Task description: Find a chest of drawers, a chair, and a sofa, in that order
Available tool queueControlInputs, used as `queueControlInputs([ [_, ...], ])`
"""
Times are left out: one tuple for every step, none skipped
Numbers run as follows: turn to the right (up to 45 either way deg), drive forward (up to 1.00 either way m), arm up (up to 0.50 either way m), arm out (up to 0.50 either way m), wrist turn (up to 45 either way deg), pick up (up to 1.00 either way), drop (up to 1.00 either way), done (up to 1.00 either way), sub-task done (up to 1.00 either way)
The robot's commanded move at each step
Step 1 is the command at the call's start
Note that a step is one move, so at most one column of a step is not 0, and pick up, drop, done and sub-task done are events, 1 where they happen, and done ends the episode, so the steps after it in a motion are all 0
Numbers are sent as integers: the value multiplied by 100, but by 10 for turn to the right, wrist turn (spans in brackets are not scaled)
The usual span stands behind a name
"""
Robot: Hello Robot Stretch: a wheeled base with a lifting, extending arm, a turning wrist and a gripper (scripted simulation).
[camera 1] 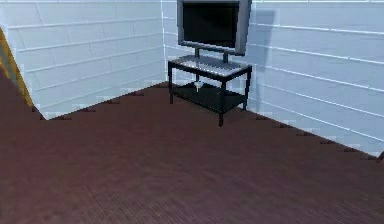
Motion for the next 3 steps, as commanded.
queueControlInputs([
  [-450,0,0,0,0,0,0,0,0],
  [0,100,0,0,0,0,0,0,0],
  [-30,0,0,0,0,0,0,0,0],
])
